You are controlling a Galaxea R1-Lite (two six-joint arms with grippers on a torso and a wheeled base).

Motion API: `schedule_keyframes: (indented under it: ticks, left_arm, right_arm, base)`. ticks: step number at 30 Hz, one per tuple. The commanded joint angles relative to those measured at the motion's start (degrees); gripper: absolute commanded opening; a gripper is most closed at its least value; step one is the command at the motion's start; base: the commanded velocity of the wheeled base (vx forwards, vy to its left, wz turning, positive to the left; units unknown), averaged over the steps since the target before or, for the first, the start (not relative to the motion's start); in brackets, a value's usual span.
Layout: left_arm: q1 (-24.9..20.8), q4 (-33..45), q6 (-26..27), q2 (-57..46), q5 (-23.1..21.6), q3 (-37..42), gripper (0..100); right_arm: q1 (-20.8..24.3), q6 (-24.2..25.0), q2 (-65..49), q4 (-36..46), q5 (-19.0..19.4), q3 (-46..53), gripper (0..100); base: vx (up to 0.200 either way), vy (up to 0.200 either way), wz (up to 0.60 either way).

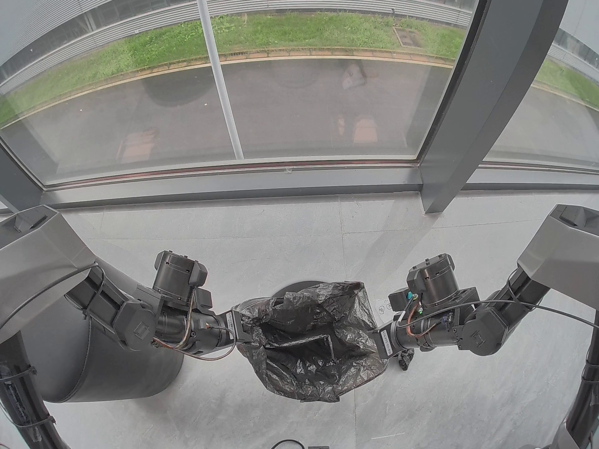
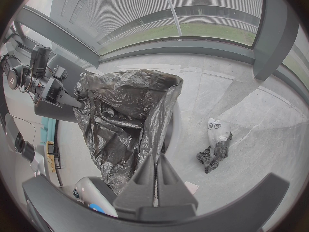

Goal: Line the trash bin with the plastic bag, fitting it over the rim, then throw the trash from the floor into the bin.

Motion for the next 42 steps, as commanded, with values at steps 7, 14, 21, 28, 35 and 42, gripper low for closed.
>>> schedule_keyframes:
  ticks: [7, 14, 21, 28, 35, 42]
  left_arm:
    - [0.18, -0.11, 0.16, 1.91, -0.04, -1.21, 0]
    - [0.18, -2.58, 0.08, 1.74, 0.05, -0.42, 0]
    - [0.18, -2.58, 0.08, 1.83, 0.05, -0.42, 0]
    - [0.18, -2.58, 0.08, 1.74, 0.05, -0.33, 0]
    - [0.18, -2.58, 0.08, 1.56, -0.04, -0.24, 0]
    - [0.18, -2.75, 0.08, 1.56, 0.05, 0.02, 0]
  right_arm:
    - [-1.34, -0.64, -0.12, -0.01, -2.65, -0.01, 0]
    - [-1.43, -0.64, -0.21, -0.09, -4.85, 0.08, 0]
    - [-1.43, -0.56, -0.12, -0.09, -5.02, 0.16, 0]
    - [-3.27, -0.73, -0.21, -1.06, -8.71, -0.98, 0]
    - [-3.36, -0.82, -0.39, -1.06, -8.89, -0.98, 100]
    - [-2.57, -0.64, 0.84, -3.26, -9.07, -3.88, 100]
  base:
    - [0.0, 0.0, 0.0]
    - [0.0, 0.0, 0.0]
    - [0.0, 0.0, 0.0]
    - [0.0, 0.0, 0.0]
    - [0.0, 0.0, 0.0]
    - [0.0, 0.0, 0.0]
